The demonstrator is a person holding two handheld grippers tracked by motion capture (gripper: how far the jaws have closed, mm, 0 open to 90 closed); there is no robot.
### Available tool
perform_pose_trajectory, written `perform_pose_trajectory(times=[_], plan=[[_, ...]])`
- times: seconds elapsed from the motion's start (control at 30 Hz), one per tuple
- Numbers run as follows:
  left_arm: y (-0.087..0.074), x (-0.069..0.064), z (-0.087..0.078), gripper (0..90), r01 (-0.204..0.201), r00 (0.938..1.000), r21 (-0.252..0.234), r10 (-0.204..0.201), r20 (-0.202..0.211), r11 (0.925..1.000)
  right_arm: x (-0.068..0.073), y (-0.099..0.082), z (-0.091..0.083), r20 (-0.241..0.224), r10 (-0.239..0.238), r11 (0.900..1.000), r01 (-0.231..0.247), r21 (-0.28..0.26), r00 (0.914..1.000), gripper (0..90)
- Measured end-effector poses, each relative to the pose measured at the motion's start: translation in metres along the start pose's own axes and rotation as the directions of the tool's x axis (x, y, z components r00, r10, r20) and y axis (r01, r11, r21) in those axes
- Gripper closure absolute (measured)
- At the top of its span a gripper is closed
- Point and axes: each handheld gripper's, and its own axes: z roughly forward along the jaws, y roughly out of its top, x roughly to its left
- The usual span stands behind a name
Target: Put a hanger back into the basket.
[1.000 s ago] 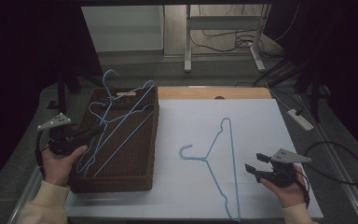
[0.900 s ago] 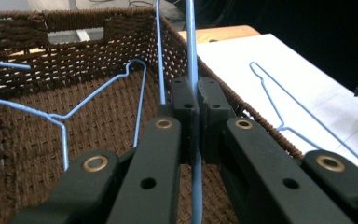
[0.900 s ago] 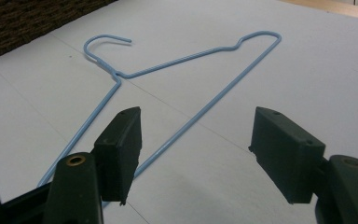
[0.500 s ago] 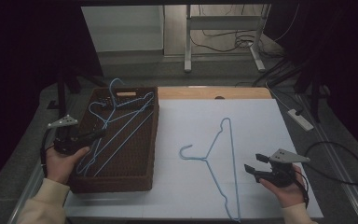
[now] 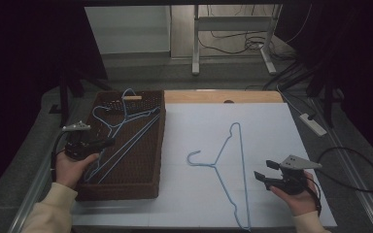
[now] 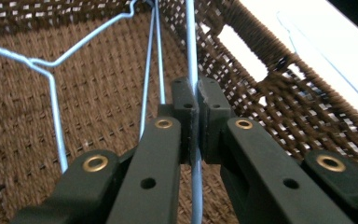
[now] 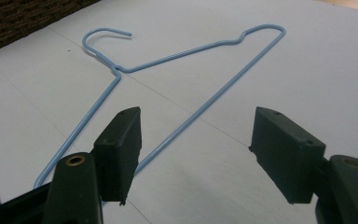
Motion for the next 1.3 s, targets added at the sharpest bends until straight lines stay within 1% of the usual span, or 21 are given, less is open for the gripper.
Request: perform_pose_trajectory(times=[0.1, 0.17, 0.2, 0.3, 0.4, 0.43, 0.47, 0.6, 0.67, 0.7, 0.8, 0.83, 0.87, 0.9, 0.93, 0.97, 1.07, 1.13, 1.2, 1.23, 1.3], plan=[[-0.001, 0.003, 0.005, 86.6, 0.018, 0.9998, 0.020, -0.018, -0.003, 0.9996, 0.000, 0.000, 0.000, 0.000, -0.002, 1.0000, 0.002, 0.000, 1.0000, 34.4], [-0.001, 0.004, 0.005, 86.6, 0.033, 0.9993, 0.026, -0.032, -0.016, 0.9991, 0.000, 0.000, 0.000, 0.001, -0.001, 1.0000, 0.001, 0.003, 1.0000, 34.3], [-0.001, 0.005, 0.005, 86.5, 0.038, 0.9989, 0.029, -0.037, -0.027, 0.9989, 0.000, 0.000, 0.001, 0.001, -0.002, 1.0000, 0.002, 0.003, 1.0000, 34.3], [-0.001, 0.007, 0.006, 86.5, 0.054, 0.9952, 0.067, -0.049, -0.085, 0.9963, 0.000, 0.000, 0.001, 0.001, -0.003, 1.0000, 0.003, 0.003, 1.0000, 34.3], [-0.001, 0.010, 0.007, 86.5, 0.070, 0.9930, 0.084, -0.061, -0.101, 0.9941, 0.000, 0.000, 0.001, 0.000, -0.004, 1.0000, 0.004, 0.005, 1.0000, 34.3], [-0.001, 0.012, 0.008, 86.5, 0.076, 0.9909, 0.097, -0.064, -0.118, 0.9924, 0.001, 0.000, 0.001, 0.001, -0.005, 1.0000, 0.005, 0.007, 1.0000, 34.3], [-0.001, 0.013, 0.010, 86.5, 0.079, 0.9885, 0.112, -0.063, -0.138, 0.9906, 0.001, 0.000, 0.001, 0.000, -0.006, 1.0000, 0.006, 0.006, 1.0000, 34.3], [-0.002, 0.014, 0.015, 86.3, 0.079, 0.9833, 0.165, -0.049, -0.175, 0.9832, 0.001, 0.000, 0.001, 0.001, -0.006, 1.0000, 0.006, 0.006, 1.0000, 34.3], [-0.002, 0.014, 0.016, 86.1, 0.075, 0.9818, 0.172, -0.043, -0.185, 0.9822, 0.000, 0.000, 0.001, 0.002, -0.006, 0.9999, 0.006, 0.008, 1.0000, 34.2], [-0.002, 0.013, 0.018, 86.1, 0.069, 0.9770, 0.187, -0.029, -0.211, 0.9799, 0.000, 0.000, 0.001, 0.001, -0.005, 0.9999, 0.005, 0.009, 1.0000, 34.2], [-0.002, 0.013, 0.019, 85.9, 0.063, 0.9743, 0.191, -0.019, -0.225, 0.9795, 0.001, 0.000, 0.001, 0.001, -0.007, 0.9999, 0.007, 0.009, 1.0000, 34.2], [-0.001, 0.012, 0.019, 85.9, 0.059, 0.9719, 0.192, -0.013, -0.235, 0.9797, 0.001, 0.000, 0.001, 0.001, -0.008, 0.9999, 0.008, 0.010, 1.0000, 34.2], [-0.001, 0.012, 0.019, 84.9, 0.054, 0.9702, 0.185, -0.008, -0.242, 0.9812, 0.001, 0.000, 0.001, 0.002, -0.010, 0.9999, 0.010, 0.012, 0.9999, 34.2], [-0.001, 0.012, 0.019, 80.6, 0.050, 0.9654, 0.170, -0.004, -0.261, 0.9841, 0.001, 0.000, 0.001, 0.002, -0.010, 0.9999, 0.010, 0.012, 0.9999, 34.2], [-0.001, 0.012, 0.018, 72.4, 0.044, 0.9597, 0.159, 0.003, -0.281, 0.9863, 0.001, 0.000, 0.001, 0.002, -0.010, 0.9999, 0.010, 0.012, 1.0000, 34.2], [0.000, 0.012, 0.017, 65.9, 0.037, 0.9569, 0.146, 0.007, -0.290, 0.9886, 0.001, 0.000, 0.001, 0.003, -0.010, 0.9999, 0.010, 0.011, 0.9999, 34.2], [0.002, 0.007, 0.011, 59.3, -0.019, 0.9571, 0.092, 0.044, -0.286, 0.9956, 0.000, 0.000, 0.001, 0.004, -0.009, 0.9999, 0.009, 0.010, 1.0000, 34.2], [0.003, 0.001, 0.006, 52.7, -0.053, 0.9592, 0.055, 0.066, -0.275, 0.9971, 0.000, -0.001, 0.001, 0.004, -0.008, 0.9999, 0.008, 0.011, 1.0000, 34.2], [0.004, -0.005, 0.000, 46.5, -0.081, 0.9658, 0.017, 0.083, -0.246, 0.9966, 0.000, 0.000, 0.001, 0.004, -0.008, 0.9999, 0.008, 0.012, 1.0000, 34.2], [0.005, -0.009, -0.003, 44.8, -0.092, 0.9695, -0.002, 0.090, -0.228, 0.9957, 0.000, 0.000, 0.001, 0.004, -0.009, 0.9999, 0.009, 0.010, 1.0000, 34.2], [0.005, -0.013, -0.007, 43.3, -0.109, 0.9730, -0.022, 0.102, -0.207, 0.9938, 0.001, 0.000, 0.001, 0.004, -0.010, 0.9999, 0.010, 0.010, 0.9999, 34.2]])
